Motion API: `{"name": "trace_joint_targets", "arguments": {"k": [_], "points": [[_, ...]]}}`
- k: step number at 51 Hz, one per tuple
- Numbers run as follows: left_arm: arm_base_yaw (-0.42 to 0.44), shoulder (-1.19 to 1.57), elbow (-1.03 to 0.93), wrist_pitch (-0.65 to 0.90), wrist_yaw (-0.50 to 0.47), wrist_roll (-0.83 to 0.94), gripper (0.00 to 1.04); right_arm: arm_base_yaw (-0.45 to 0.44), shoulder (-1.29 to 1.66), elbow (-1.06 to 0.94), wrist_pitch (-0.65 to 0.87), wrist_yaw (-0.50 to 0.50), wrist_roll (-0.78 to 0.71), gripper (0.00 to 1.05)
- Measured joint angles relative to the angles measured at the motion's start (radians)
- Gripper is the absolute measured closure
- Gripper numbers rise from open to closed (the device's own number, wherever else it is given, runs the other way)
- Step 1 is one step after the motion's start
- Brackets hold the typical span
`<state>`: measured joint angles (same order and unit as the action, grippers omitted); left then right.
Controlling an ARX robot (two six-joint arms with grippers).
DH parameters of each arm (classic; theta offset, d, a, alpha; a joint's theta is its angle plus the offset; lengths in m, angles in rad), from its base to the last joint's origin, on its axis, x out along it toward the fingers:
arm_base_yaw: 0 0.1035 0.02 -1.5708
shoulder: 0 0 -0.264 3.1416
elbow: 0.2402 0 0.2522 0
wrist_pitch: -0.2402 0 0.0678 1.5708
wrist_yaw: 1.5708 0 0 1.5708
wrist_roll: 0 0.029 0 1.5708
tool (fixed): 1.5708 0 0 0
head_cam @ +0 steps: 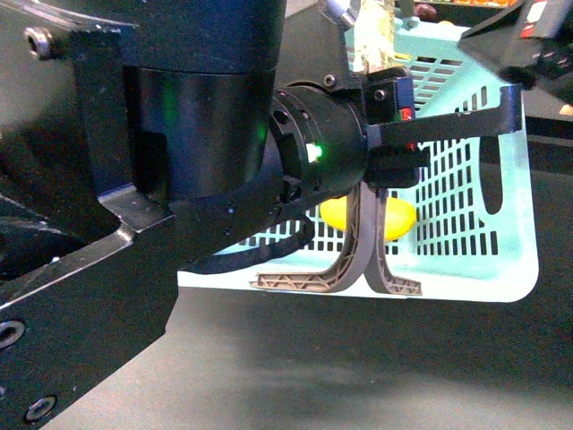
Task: Pick mango with right arm and hold basket with left
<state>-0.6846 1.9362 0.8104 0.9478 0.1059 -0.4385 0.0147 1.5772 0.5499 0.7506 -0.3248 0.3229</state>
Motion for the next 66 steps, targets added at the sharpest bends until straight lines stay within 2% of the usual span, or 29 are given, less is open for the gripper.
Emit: {"name": "trace_joint_targets", "arguments": {"k": [9,19,26,33,44,48,54,58,62,66], "points": [[0.000,0.000,0.000,0.000,0.001,-0.001,0.99,-0.121,-0.241,-0.140,-0.060,0.020,-0.012,0.08],[0.000,0.000,0.000,0.000,0.005,0.000,0.99,-0.236,-0.471,-0.259,-0.184,-0.008,-0.040,0.08],[0.000,0.000,0.000,0.000,0.006,0.000,0.99,-0.251,-0.652,-0.331,-0.292,0.035,-0.078,0.08],[0.000,0.000,0.000,0.000,0.005,0.000,0.99,-0.225,-0.889,-0.383,-0.505,0.138,-0.105,0.08],[0.000,0.000,0.000,0.000,0.002,0.000,0.99,-0.220,-0.937,-0.395,-0.520,0.138,-0.121,0.09],[0.000,0.000,0.000,0.000,0.002,0.000,0.99,-0.201,-0.939,-0.481,-0.270,0.151,-0.220,0.25],[0.000,0.000,0.000,0.000,0.004,0.000,0.99,-0.159,-0.999,-0.524,-0.187,0.189,-0.292,0.49],[0.000,0.000,0.000,0.000,0.006,0.000,0.99,-0.132,-1.043,-0.545,-0.229,0.215,-0.309,0.68],[0.000,0.000,0.000,0.000,0.002,0.000,0.99,-0.054,-1.104,-0.545,-0.284,0.311,-0.314,0.84],[0.000,0.000,0.000,0.000,0.002,0.000,0.99,-0.020,-1.164,-0.545,-0.336,0.317,-0.319,1.02]]}}
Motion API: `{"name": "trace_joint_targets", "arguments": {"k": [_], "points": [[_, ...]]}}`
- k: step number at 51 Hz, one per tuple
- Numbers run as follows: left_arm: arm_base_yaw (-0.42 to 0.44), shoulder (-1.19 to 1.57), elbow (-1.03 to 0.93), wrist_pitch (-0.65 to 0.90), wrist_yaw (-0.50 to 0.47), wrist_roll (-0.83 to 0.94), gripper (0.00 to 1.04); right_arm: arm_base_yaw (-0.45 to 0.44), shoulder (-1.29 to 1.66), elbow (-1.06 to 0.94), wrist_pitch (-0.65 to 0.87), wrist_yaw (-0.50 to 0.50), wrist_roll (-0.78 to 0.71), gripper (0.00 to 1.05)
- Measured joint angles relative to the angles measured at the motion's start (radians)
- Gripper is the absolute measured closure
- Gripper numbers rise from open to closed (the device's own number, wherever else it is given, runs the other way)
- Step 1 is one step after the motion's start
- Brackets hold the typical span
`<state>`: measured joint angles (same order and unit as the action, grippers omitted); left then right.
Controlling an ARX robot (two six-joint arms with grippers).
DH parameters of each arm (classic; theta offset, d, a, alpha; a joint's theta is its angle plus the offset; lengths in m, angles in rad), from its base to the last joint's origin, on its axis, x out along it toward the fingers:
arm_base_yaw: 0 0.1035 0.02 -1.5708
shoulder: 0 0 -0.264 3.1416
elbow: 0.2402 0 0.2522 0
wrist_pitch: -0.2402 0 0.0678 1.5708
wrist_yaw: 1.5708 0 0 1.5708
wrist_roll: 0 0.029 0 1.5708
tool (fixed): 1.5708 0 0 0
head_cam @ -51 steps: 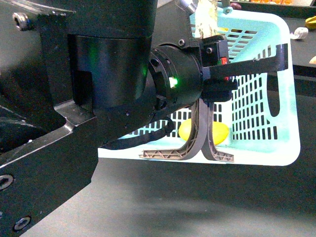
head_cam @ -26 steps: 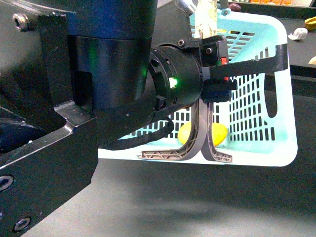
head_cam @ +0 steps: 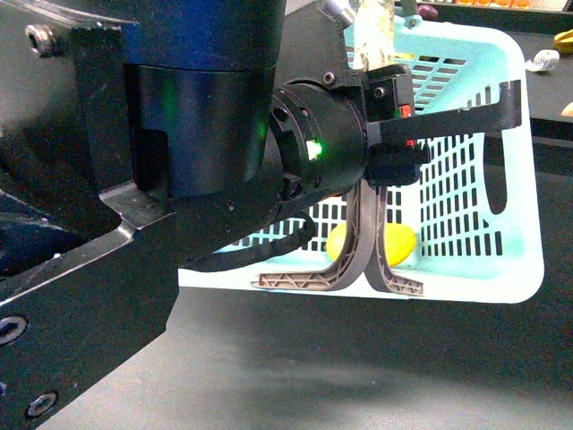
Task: Pick mango with right arm and hold basket with left
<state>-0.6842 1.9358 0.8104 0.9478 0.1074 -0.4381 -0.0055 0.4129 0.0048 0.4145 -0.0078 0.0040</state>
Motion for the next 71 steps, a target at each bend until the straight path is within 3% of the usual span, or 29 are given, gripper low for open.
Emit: {"name": "trace_joint_targets", "arguments": {"k": [35,41,71], "points": [[0.000,0.000,0.000,0.000,0.001,0.000,0.99,0.002,-0.236,0.000,-0.234,0.006,-0.003,1.03],[0.000,0.000,0.000,0.000,0.001,0.000,0.99,0.002,-0.373,0.001,-0.403,0.006,-0.003,1.03],[0.000,0.000,0.000,0.000,0.001,0.000,0.99,0.002,-0.407,0.001,-0.413,0.005,-0.003,1.03]]}}
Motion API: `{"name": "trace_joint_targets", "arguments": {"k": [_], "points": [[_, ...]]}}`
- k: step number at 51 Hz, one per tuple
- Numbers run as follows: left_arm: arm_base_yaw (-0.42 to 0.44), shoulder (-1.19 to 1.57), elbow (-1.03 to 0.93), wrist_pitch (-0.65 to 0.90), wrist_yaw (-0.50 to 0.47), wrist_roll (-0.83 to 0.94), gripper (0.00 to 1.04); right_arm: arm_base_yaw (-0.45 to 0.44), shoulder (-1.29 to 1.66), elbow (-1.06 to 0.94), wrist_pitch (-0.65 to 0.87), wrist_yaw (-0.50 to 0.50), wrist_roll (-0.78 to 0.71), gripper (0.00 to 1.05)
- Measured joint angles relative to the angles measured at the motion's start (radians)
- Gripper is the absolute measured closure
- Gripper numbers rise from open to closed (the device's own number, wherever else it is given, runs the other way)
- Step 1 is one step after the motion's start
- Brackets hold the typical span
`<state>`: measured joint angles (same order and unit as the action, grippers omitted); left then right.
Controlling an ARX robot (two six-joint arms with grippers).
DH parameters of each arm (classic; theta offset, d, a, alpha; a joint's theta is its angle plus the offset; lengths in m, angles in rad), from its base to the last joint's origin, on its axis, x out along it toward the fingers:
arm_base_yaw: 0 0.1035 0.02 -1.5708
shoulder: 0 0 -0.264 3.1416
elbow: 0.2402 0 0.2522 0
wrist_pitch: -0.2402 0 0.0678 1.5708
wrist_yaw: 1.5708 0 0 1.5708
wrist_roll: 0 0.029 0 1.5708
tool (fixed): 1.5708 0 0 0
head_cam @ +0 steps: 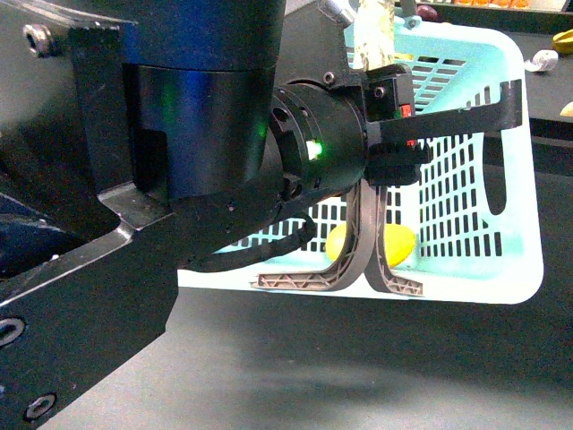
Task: Pick mango with right arm and hold basket with left
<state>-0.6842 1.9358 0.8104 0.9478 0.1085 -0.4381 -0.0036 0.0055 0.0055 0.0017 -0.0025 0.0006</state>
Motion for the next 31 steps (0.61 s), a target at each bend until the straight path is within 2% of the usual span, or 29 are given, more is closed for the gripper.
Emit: {"name": "trace_joint_targets", "arguments": {"k": [4,22,28,31], "points": [[0.000,0.000,0.000,0.000,0.000,0.000,0.99,0.000,0.000,0.000,0.000,0.000,-0.001,1.02],[0.000,0.000,0.000,0.000,-0.004,0.002,0.99,0.000,0.000,0.000,0.000,0.000,-0.001,0.50],[-0.003,0.008,0.015,-0.011,-0.161,0.129,0.99,0.000,0.000,0.000,0.000,0.000,-0.001,0.33],[-0.001,0.017,0.047,-0.035,-0.206,0.152,0.99,0.000,0.000,0.000,0.000,0.000,-0.001,0.24]]}}
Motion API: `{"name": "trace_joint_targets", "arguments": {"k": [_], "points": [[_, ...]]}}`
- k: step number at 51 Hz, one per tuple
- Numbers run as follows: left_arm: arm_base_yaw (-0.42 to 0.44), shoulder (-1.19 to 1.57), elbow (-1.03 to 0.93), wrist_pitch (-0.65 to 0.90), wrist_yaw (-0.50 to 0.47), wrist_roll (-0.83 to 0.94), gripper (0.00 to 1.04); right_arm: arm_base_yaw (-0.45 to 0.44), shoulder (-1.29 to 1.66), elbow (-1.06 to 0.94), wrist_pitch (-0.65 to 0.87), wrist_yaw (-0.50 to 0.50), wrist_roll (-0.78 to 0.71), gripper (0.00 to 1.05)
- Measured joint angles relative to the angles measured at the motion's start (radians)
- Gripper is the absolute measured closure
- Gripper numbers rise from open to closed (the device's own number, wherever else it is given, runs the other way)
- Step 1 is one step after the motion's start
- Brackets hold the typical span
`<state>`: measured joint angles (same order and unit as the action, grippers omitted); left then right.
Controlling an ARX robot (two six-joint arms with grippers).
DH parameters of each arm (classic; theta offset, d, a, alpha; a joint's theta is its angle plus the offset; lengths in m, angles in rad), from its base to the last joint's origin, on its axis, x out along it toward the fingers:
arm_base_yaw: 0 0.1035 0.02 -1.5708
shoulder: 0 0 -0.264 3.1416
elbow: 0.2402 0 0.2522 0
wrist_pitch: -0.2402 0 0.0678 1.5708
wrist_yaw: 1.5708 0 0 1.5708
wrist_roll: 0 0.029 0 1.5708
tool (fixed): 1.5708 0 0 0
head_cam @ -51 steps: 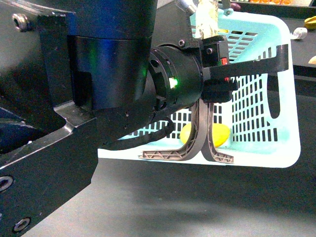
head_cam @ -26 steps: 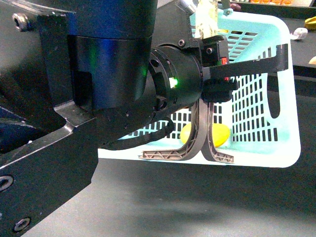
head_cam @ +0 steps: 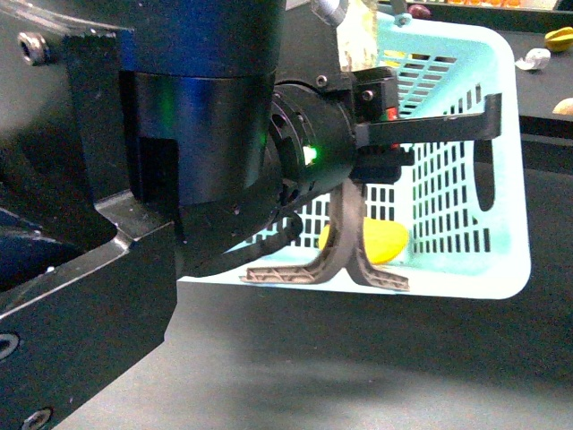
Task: Pick mango with right arm and hold basket with left
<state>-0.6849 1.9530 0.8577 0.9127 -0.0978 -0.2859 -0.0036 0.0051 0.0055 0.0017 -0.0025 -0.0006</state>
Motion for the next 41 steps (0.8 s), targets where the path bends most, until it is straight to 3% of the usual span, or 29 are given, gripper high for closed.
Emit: {"name": "trace_joint_targets", "arguments": {"k": [7,16,29,41], "points": [[0.010,0.018,0.080,-0.021,-0.066,-0.053,0.99,0.000,0.000,0.000,0.000,0.000,0.000,0.06],[0.029,0.054,0.187,-0.056,-0.169,-0.196,0.99,0.000,0.000,0.000,0.000,0.000,0.000,0.08],[0.067,0.108,0.319,-0.297,-0.406,-0.699,0.99,0.000,0.000,0.000,0.000,0.000,0.000,0.08],[0.090,0.129,0.341,-0.440,-0.610,-0.922,0.99,0.000,0.000,0.000,0.000,0.000,0.000,0.08]]}}
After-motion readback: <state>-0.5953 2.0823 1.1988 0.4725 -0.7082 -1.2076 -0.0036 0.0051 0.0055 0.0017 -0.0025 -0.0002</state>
